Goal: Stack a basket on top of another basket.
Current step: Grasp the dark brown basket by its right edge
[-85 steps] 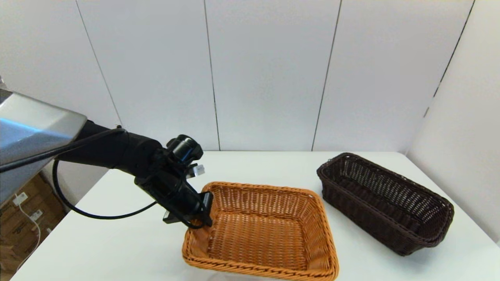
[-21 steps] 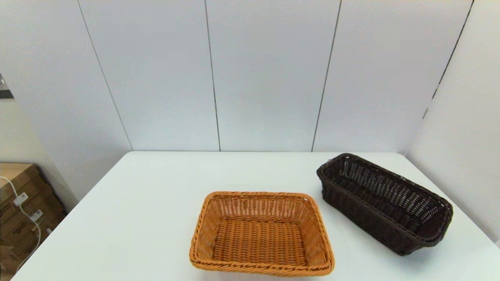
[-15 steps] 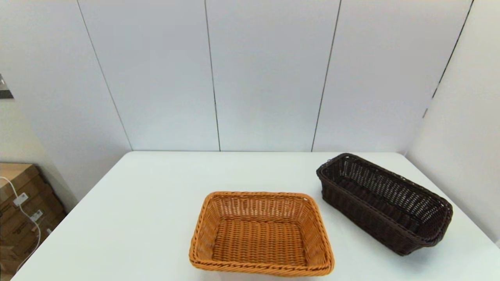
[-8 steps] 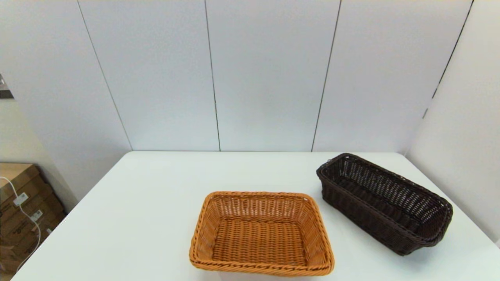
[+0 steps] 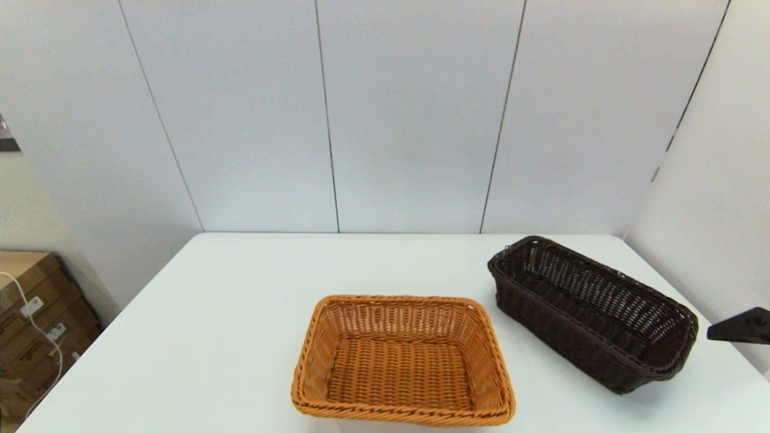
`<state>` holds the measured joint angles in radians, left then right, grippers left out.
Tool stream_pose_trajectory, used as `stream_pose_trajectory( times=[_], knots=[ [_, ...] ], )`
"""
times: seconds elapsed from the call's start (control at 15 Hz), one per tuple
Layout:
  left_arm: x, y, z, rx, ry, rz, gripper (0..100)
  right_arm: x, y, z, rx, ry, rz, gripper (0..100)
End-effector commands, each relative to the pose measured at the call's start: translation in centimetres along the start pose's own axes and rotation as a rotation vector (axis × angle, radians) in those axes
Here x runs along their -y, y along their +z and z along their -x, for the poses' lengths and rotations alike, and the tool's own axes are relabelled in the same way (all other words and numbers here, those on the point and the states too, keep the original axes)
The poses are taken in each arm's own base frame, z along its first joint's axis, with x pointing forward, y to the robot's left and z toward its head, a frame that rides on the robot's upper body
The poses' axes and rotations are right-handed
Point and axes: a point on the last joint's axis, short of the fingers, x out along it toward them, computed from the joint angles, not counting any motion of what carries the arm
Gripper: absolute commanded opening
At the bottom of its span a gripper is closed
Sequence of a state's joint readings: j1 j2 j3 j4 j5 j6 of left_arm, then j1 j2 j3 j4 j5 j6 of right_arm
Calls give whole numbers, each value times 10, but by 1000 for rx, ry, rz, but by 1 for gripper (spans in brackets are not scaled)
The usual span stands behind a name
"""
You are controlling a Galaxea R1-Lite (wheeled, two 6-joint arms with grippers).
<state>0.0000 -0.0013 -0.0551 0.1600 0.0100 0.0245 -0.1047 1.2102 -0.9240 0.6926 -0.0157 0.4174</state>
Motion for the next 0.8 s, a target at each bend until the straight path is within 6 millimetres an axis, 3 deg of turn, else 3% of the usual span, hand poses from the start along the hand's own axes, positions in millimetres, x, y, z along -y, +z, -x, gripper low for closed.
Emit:
stream_pose_trajectory(
  times=[0.07, 0.8],
  knots=[
    [0, 0, 0, -2, 1, 0, 100, -17, 26, -60, -156, -88, -148, 100],
    [0, 0, 0, -2, -1, 0, 100, -31, 55, -147, -262, -175, -278, 100]
  ],
)
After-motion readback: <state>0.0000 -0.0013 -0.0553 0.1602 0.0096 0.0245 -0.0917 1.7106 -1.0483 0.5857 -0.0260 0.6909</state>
